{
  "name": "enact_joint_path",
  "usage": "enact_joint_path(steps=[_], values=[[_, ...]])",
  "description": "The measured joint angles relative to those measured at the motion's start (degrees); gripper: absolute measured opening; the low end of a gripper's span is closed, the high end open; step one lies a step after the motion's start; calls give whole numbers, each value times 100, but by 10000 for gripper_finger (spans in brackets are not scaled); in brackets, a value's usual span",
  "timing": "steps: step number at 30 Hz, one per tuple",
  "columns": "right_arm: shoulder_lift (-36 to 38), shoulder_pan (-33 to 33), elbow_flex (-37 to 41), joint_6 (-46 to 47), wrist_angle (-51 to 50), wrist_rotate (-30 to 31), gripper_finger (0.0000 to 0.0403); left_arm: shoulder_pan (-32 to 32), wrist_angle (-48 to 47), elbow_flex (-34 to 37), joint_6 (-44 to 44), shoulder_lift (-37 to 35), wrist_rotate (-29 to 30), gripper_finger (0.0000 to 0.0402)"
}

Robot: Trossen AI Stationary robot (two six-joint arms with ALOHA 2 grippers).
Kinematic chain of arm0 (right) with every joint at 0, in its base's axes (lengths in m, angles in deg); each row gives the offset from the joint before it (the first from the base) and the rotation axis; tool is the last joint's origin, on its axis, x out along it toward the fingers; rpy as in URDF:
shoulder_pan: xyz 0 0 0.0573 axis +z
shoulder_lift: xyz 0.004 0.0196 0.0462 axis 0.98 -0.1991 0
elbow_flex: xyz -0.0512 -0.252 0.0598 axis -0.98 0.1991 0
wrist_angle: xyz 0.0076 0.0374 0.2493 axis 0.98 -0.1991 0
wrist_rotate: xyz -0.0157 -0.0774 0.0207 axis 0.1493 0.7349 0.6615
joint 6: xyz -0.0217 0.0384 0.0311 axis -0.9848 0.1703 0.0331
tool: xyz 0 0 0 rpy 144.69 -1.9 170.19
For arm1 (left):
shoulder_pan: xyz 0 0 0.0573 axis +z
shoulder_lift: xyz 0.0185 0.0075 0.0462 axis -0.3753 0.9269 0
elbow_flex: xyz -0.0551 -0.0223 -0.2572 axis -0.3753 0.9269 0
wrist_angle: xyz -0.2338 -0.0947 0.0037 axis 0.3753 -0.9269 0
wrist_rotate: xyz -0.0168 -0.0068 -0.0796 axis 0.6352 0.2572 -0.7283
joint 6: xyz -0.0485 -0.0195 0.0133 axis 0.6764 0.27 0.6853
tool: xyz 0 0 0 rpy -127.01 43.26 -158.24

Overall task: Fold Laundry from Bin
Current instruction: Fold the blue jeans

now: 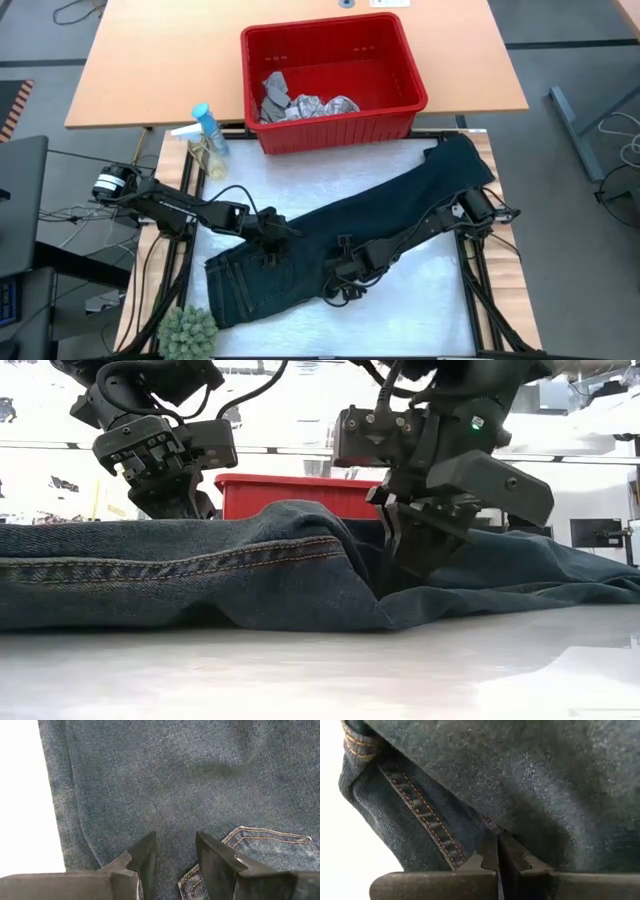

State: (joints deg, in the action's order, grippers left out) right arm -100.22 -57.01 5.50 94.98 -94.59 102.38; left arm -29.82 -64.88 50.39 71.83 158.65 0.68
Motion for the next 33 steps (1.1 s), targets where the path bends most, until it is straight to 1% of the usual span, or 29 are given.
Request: enact_joint_path(steps=[8, 11, 14, 16, 19, 21, 23, 24, 26, 28, 33], values=[[0, 49, -353, 4, -372, 38, 20, 0, 6, 0, -180, 2, 2, 123], [0, 55, -509, 4, -693, 38, 20, 0, -8, 0, -218, 14, 34, 123], [0, 98, -707, 7, -1075, 59, 20, 0, -62, -1, -229, 248, 58, 121], [0, 152, -814, 6, -1274, 166, 20, -1, -51, -2, -242, 586, -163, 111], [2, 211, -886, 41, -1370, 183, 20, 4, 53, -39, -316, 1064, -513, 79], [2, 246, -887, 176, -1397, 177, 20, -2, 185, -59, -306, 1243, -528, 50], [2, 308, -887, 284, -1460, 172, 20, 8, 212, -50, -343, 1256, -461, 19], [2, 338, -887, 331, -1494, 172, 20, 28, 218, -50, -368, 1258, -410, 11], [2, 411, -892, 397, -1570, 172, 20, 88, 199, -48, -404, 1239, -391, 7], [2, 493, -891, 441, -1608, 170, 20, 141, 183, -47, -444, 1239, -493, 7], [2, 669, -892, 578, -1716, -8, 20, 151, 184, -39, -501, 1239, -516, 2]])
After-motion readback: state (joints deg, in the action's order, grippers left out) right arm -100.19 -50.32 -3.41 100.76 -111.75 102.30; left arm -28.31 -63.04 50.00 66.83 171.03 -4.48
